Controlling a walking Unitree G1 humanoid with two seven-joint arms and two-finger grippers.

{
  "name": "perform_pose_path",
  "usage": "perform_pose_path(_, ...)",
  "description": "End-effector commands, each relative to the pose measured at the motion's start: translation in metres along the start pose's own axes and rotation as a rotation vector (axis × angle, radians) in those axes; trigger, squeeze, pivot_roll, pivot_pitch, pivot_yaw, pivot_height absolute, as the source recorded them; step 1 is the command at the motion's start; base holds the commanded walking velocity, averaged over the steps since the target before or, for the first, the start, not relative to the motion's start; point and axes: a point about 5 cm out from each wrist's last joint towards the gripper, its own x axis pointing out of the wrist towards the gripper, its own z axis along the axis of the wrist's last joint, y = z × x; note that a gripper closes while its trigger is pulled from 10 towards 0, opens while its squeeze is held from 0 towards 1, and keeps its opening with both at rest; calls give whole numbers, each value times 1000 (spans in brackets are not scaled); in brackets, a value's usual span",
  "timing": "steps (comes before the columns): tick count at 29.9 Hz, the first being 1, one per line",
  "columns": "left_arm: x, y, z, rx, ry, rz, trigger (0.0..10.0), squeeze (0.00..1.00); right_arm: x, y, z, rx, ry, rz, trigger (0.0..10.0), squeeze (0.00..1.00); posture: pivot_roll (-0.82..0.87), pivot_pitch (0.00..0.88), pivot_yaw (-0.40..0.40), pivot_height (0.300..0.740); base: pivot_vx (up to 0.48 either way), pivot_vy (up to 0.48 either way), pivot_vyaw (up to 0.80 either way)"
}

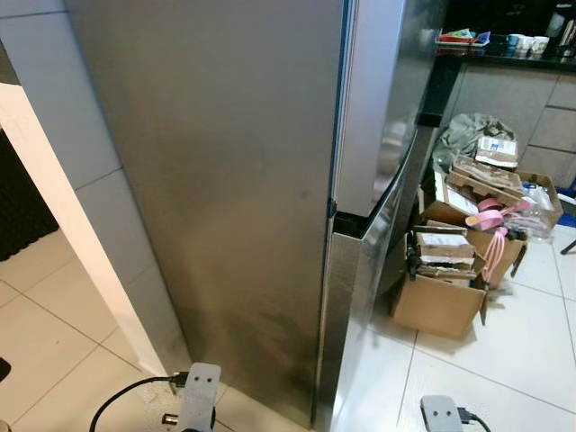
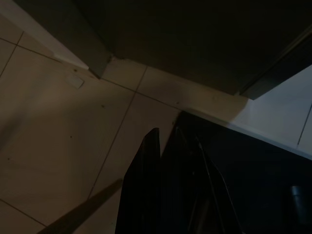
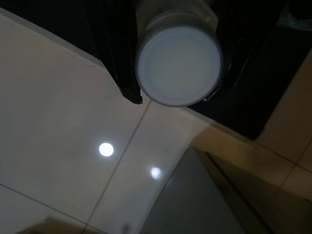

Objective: Restocking fridge

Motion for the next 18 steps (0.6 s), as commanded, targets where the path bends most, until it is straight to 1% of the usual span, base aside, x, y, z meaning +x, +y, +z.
perform_pose_path(1,-2,0,-5,9,12,1,10000,0,-1,-3,-3,13,4,-13,10000,0,-49,75,11,740,0,0,0)
perform_pose_path(7,-1,1,-5,-2,15,11,10000,0,-1,-5,-1,9,-1,-15,10000,0,-47,77,13,740,0,0,0)
perform_pose_path(8,-1,1,-5,-12,17,16,10000,0,-1,-5,0,9,-3,-16,10000,0,-47,77,13,740,0,-307,0)
perform_pose_path(14,-1,3,-5,-2,23,26,10000,0,-1,-4,0,7,-3,-13,10000,0,-47,78,14,740,0,-480,0)
perform_pose_path(16,-1,4,-5,-29,24,45,10000,0,-1,-4,-1,5,-1,-12,10000,0,-47,78,14,740,0,0,0)
perform_pose_path(18,-1,5,-5,-25,23,58,10000,0,-1,-4,-2,3,1,-11,10000,0,-48,78,8,740,0,0,0)
